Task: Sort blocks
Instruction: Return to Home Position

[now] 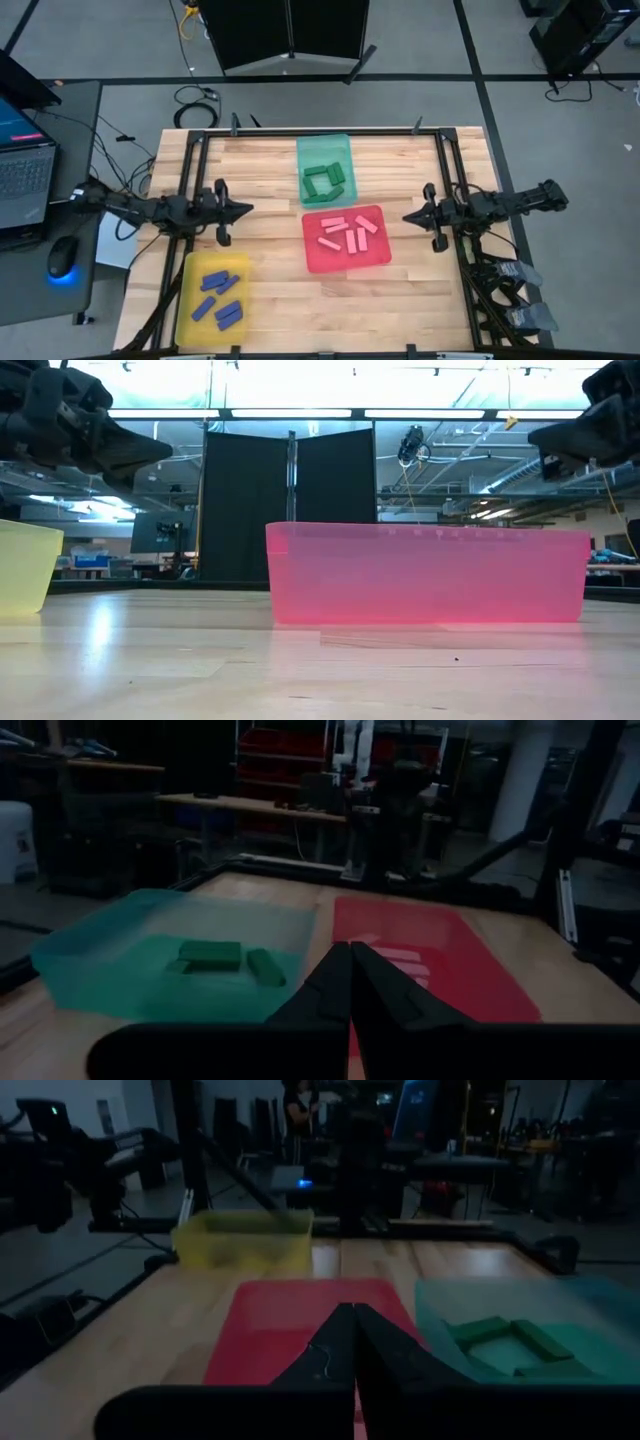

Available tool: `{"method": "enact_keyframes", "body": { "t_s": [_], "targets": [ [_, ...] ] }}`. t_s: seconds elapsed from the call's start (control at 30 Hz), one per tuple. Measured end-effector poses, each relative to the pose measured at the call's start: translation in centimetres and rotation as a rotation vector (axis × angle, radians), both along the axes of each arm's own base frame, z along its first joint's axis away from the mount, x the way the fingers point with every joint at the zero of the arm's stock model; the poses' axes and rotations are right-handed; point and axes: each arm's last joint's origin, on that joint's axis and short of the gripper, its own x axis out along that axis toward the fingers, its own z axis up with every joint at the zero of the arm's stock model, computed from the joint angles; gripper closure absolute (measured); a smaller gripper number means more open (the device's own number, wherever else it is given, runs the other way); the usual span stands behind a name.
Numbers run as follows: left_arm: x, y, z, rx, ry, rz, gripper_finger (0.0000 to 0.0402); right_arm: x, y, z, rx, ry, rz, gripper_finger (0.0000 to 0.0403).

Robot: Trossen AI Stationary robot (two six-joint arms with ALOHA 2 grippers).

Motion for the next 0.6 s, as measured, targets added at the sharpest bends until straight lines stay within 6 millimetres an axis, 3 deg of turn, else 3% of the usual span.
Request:
{"method": "enact_keyframes", "body": {
  "t_s": [0.6],
  "targets": [
    [-0.22,-1.11,-0.77,0.065,0.083,-0.082,0.0391,0.21,0.12,-0.58,-0.103,-0.018,0.027,0.0376]
  ]
}}
